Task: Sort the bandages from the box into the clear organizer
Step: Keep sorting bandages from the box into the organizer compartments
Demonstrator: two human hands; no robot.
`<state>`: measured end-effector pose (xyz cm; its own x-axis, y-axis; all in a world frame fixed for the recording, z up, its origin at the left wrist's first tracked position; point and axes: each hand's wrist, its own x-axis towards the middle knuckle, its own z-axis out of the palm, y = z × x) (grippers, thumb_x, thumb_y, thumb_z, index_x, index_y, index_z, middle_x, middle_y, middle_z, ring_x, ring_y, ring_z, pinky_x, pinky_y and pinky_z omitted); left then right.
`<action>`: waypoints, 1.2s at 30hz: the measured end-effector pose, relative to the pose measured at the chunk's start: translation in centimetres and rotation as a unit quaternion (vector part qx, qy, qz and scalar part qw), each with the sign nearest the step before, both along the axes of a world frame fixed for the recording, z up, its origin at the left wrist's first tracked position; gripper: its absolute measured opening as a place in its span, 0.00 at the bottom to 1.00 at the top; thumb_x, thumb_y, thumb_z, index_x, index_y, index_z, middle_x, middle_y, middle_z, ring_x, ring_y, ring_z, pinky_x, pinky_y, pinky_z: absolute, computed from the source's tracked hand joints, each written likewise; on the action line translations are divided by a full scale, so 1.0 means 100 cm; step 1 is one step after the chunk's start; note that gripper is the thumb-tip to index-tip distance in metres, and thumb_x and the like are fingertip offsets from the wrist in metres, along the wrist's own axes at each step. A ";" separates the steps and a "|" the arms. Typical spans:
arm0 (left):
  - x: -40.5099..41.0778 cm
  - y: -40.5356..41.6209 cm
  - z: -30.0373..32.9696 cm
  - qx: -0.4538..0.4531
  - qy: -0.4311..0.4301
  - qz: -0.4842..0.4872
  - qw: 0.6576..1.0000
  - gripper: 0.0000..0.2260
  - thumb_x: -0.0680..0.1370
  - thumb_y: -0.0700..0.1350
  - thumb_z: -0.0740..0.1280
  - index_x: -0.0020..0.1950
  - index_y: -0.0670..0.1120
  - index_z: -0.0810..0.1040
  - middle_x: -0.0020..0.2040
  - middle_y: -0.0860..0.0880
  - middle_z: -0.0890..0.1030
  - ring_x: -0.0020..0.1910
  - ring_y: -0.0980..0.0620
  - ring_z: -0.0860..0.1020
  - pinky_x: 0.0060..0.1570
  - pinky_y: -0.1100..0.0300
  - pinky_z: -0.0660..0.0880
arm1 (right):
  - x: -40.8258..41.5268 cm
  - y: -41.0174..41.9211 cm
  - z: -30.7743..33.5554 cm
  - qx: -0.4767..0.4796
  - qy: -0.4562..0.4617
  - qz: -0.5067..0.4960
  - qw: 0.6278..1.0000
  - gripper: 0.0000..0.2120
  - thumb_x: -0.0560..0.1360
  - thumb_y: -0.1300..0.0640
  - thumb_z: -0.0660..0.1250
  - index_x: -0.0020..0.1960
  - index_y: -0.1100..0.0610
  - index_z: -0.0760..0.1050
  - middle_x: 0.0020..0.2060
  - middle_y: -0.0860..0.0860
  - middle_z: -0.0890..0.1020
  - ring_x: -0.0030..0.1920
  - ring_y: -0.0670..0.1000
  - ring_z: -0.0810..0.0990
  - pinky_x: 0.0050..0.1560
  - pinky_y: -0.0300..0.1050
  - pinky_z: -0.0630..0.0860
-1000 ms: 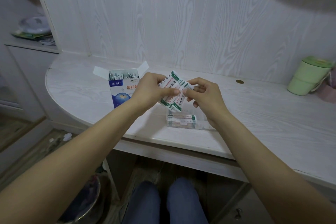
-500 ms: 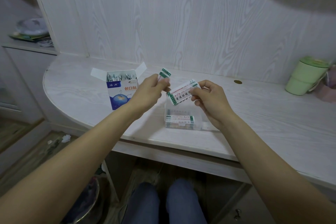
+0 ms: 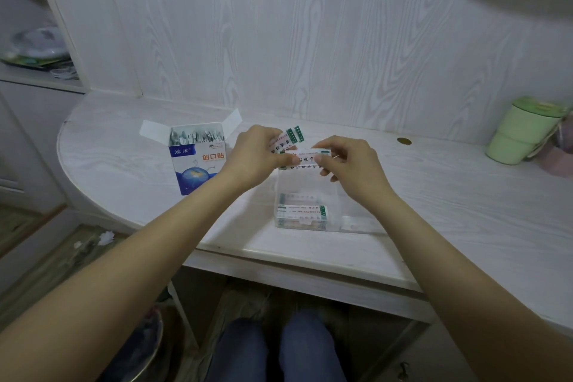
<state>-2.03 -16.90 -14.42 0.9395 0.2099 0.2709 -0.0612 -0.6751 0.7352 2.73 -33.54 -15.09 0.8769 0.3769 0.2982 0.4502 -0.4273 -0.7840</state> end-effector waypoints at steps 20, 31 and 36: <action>0.020 0.013 -0.026 0.056 0.056 -0.022 0.997 0.09 0.78 0.46 0.66 0.42 0.45 0.82 0.29 0.55 0.74 0.27 0.59 0.67 0.24 0.70 0.63 | 0.016 0.015 -0.004 -0.293 0.067 -0.049 0.953 0.05 0.72 0.57 0.73 0.44 0.48 0.79 0.30 0.47 0.79 0.27 0.44 0.77 0.30 0.38 0.67; 0.024 0.006 -0.024 0.133 0.091 -0.075 0.984 0.09 0.80 0.41 0.60 0.43 0.46 0.77 0.43 0.50 0.85 0.44 0.55 0.79 0.43 0.62 0.72 | 0.015 0.023 -0.011 -0.390 -0.014 -0.010 0.921 0.09 0.73 0.61 0.66 0.40 0.49 0.81 0.33 0.49 0.85 0.25 0.43 0.77 0.33 0.37 0.73; 0.027 0.005 -0.024 0.173 0.100 -0.086 0.976 0.09 0.80 0.42 0.60 0.41 0.47 0.76 0.42 0.49 0.85 0.44 0.53 0.81 0.44 0.60 0.73 | 0.018 0.025 -0.007 -0.395 -0.012 0.013 0.919 0.12 0.73 0.63 0.65 0.42 0.47 0.82 0.22 0.42 0.75 0.22 0.42 0.75 0.29 0.36 0.69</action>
<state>0.70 -16.43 -16.85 0.9941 -0.0273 0.1054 -0.0744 -0.8771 0.4744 4.49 -31.03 -15.78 0.8617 0.5040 -0.0586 0.4807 -0.8478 -0.2239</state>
